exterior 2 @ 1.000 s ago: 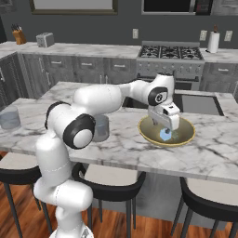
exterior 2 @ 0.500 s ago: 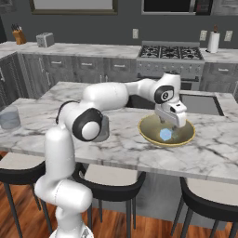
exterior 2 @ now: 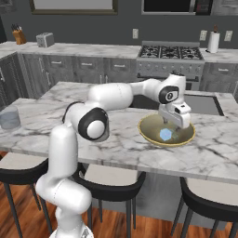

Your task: There are four ice cubes in the ice bowl. Place two ice cubes in each glass of water.

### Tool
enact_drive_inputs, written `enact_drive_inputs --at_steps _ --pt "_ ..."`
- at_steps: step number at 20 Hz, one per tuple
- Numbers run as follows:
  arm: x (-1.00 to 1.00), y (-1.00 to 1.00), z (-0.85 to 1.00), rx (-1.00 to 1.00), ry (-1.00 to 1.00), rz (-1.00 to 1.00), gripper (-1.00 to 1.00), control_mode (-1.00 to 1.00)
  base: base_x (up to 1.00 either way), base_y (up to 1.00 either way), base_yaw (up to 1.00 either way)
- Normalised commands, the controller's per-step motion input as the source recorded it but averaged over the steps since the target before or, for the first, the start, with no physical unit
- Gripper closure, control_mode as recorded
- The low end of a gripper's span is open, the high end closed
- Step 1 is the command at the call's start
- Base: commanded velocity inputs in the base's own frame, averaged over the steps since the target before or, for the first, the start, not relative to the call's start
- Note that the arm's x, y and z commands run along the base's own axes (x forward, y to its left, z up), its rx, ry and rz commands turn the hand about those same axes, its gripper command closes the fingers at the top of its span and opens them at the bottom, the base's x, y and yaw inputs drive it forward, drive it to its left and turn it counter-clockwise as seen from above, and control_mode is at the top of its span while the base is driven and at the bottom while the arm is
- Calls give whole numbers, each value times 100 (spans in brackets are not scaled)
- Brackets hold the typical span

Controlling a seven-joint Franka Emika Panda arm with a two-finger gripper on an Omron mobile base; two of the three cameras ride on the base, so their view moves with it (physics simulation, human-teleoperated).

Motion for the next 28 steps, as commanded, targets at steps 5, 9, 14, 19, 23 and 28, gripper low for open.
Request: enact_drive_inputs --at_steps 5,9,14,19,23,28 --pt "-4 0 -10 0 0 -3 -100 -100 0 0 0" --pt "-18 20 -33 0 0 -4 -100 -100 0 0 0" --pt "0 21 -1 0 0 -4 -100 -100 0 0 0" --pt "-14 7 -2 0 0 -5 -100 -100 0 0 0" --pt "-8 0 -20 0 0 -4 -100 -100 0 0 0" --pt "5 12 -16 0 0 -2 -100 -100 0 0 0"
